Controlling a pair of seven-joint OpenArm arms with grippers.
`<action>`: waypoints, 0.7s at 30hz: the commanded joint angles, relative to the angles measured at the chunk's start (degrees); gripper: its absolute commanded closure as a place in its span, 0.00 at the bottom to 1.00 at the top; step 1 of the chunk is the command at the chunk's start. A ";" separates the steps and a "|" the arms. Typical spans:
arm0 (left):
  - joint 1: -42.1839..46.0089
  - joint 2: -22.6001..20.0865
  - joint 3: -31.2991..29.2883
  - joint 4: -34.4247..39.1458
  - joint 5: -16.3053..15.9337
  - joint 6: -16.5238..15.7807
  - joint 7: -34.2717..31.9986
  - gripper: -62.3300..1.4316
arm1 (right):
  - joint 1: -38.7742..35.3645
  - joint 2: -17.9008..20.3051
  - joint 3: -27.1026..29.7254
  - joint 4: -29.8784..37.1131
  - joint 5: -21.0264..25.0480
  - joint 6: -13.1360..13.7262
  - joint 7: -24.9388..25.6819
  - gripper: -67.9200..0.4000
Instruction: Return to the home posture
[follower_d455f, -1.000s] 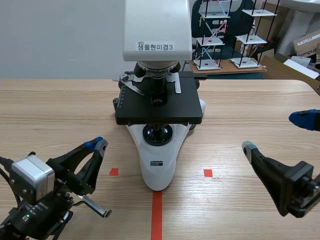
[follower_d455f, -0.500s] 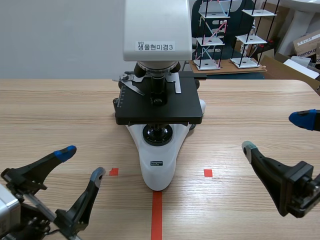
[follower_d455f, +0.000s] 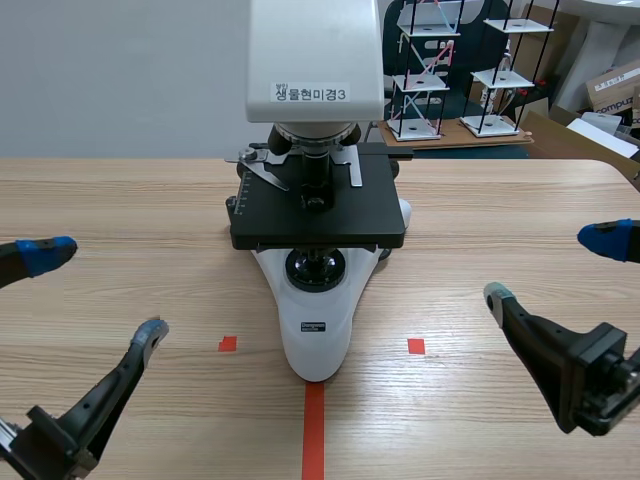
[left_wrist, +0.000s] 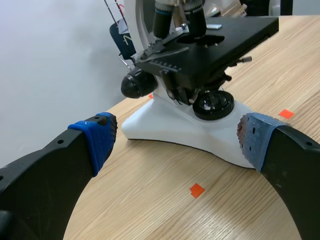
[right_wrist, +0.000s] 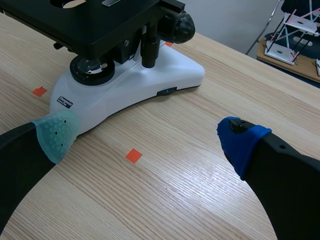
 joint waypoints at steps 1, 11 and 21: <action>0.92 -0.07 -0.17 0.50 -0.50 0.04 0.26 0.13 | 0.50 0.00 0.44 0.55 0.39 -0.24 0.57 0.11; 3.91 -0.20 -0.17 5.14 -0.48 1.18 5.53 0.13 | 0.50 0.00 0.44 0.55 0.39 -0.24 0.37 0.11; 3.91 -0.20 -0.17 5.14 -0.46 1.18 5.33 0.13 | 0.48 0.00 0.44 0.52 0.39 -0.24 0.15 0.11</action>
